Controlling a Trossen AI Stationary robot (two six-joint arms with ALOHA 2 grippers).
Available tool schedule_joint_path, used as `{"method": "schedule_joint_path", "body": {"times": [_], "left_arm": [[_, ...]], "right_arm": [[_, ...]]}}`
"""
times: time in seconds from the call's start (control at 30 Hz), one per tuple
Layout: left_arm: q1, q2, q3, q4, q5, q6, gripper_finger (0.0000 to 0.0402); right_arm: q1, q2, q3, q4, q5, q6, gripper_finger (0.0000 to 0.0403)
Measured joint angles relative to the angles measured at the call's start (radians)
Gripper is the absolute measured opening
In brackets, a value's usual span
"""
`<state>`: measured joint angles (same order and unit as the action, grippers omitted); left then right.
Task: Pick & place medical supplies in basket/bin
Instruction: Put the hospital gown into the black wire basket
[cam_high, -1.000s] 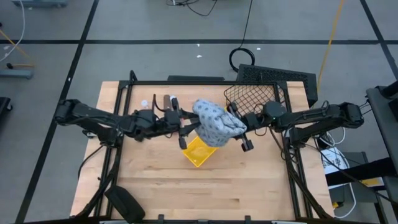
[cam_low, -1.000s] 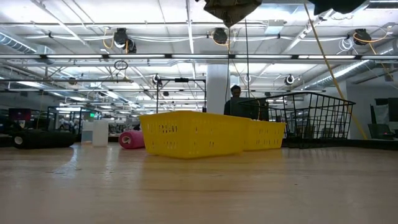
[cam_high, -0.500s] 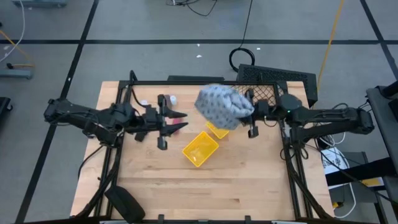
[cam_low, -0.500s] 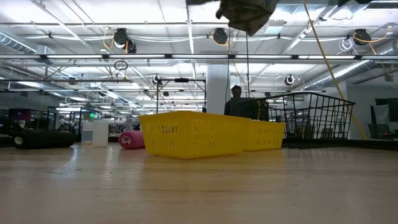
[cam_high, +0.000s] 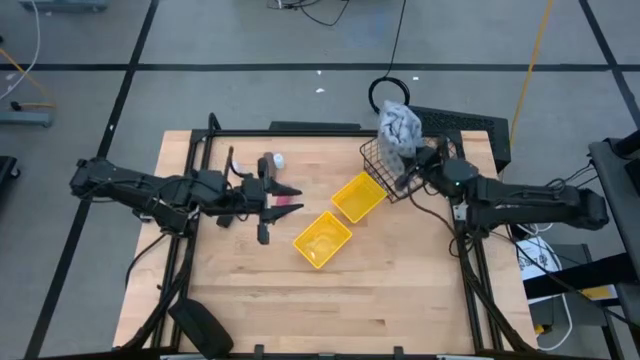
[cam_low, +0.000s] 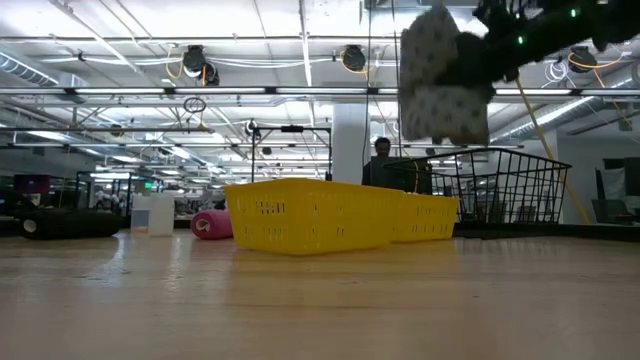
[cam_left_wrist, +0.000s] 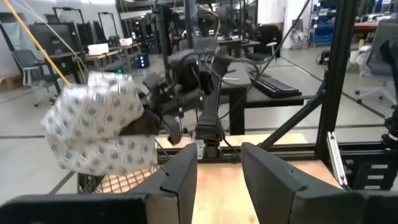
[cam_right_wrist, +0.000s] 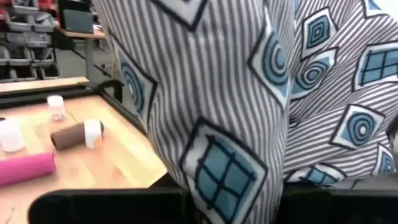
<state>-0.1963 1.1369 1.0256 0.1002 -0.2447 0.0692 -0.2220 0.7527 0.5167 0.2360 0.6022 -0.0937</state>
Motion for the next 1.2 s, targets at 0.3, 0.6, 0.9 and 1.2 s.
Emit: {"method": "schedule_joint_path", "body": {"times": [0.3, 0.6, 0.9, 1.2], "left_arm": [[0.000, 0.003, 0.000, -0.014, -0.040, -0.029, 0.0134], [0.000, 0.003, 0.000, -0.015, -0.067, -0.025, 0.0134], [0.001, 0.003, 0.000, -0.015, -0.106, -0.026, 0.0134], [0.000, 0.003, 0.000, -0.015, -0.106, -0.031, 0.0134]], "right_arm": [[-0.045, -0.004, -0.279, 0.298, -0.015, 0.193, 0.0047], [-0.076, -0.003, -0.438, 0.497, -0.071, 0.269, 0.0051], [-0.080, -0.003, -0.436, 0.495, -0.077, 0.230, 0.0128], [-0.080, -0.003, -0.420, 0.488, -0.075, 0.197, 0.0222]]}}
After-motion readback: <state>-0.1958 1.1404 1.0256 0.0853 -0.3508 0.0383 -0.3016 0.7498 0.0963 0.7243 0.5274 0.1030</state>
